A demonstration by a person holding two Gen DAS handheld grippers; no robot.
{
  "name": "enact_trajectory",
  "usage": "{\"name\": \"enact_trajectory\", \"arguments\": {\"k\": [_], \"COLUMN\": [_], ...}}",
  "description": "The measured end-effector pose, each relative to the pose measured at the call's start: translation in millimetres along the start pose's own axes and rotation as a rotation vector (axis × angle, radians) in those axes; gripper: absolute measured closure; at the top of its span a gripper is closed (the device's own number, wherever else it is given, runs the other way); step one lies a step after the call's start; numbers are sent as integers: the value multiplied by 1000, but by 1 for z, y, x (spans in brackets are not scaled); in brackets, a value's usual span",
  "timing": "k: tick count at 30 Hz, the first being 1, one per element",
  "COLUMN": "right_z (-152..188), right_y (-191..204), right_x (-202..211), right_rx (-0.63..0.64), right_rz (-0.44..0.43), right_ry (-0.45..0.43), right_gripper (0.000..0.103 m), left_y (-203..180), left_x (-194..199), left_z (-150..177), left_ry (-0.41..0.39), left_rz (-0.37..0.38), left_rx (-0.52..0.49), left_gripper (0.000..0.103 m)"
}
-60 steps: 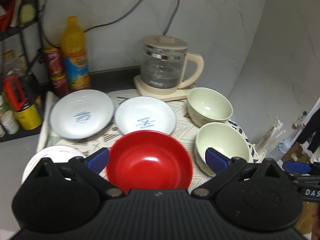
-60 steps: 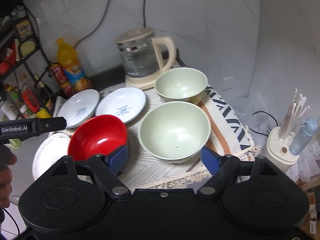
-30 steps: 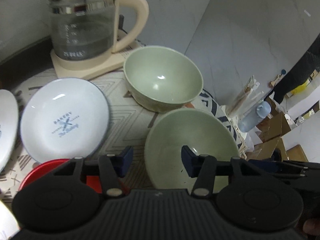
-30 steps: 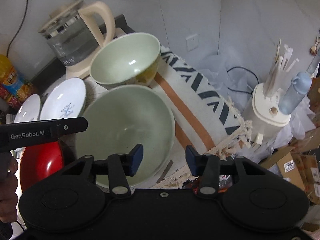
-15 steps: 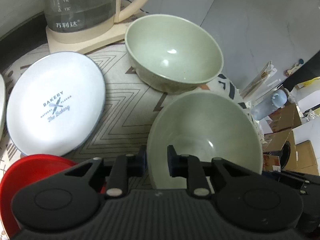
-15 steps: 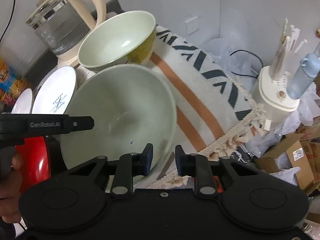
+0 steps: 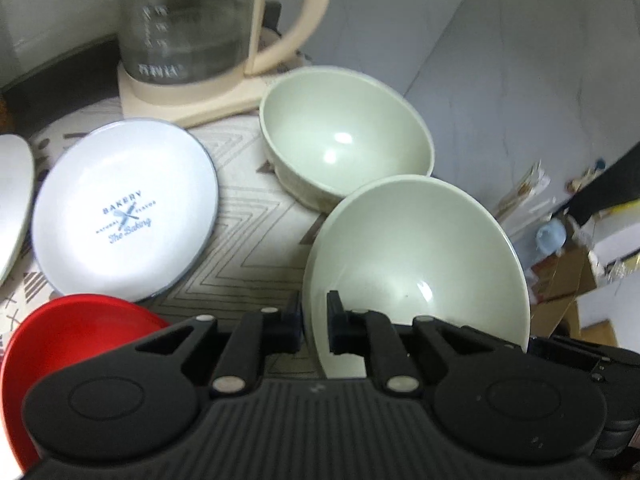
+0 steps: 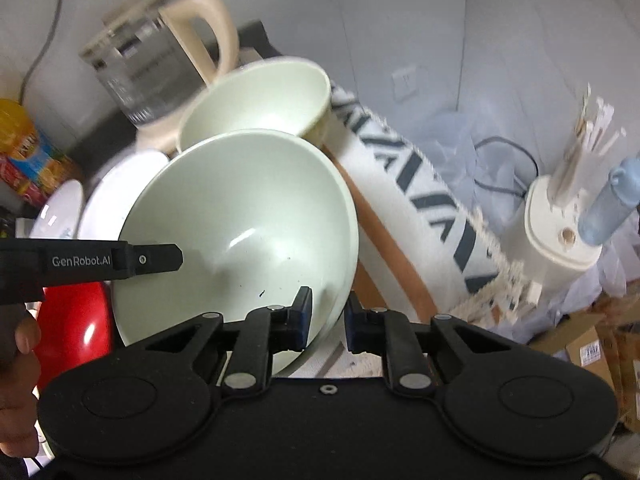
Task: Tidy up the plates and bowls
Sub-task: 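Close both grippers on the large pale green bowl rim and lift it, then carry the pale green bowl over the red bowl and lower it inside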
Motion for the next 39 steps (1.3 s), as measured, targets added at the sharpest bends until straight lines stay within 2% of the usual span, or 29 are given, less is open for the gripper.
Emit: {"name": "enact_trajectory", "arguments": {"k": [10, 19, 28, 39], "right_z": [-34, -46, -45, -33], "right_y": [12, 36, 69, 113], "right_x": [51, 70, 76, 63], "right_rx": [93, 161, 236, 335], "right_rz": [-30, -97, -165, -236], "right_ry": [-154, -220, -232, -173], "right_gripper": [86, 86, 86, 86], "left_y": [-8, 5, 33, 77], "left_x": [69, 119, 146, 159], "left_z": [-8, -8, 5, 22], "left_ry": [-175, -281, -324, -332], "left_rz": [14, -7, -54, -132], "left_rx": [41, 85, 145, 231], "left_gripper": [93, 93, 93, 93]}}
Point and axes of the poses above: each gripper's, at about its wrist camera, not at the fingertips, and x roughly against the way its jaws point, y to its left, z to its underside, the point moved 7 cm from there along -x, roughly the way its jaws point, and after that the axes turned 12 degrees about x, right-handed, at the moved point
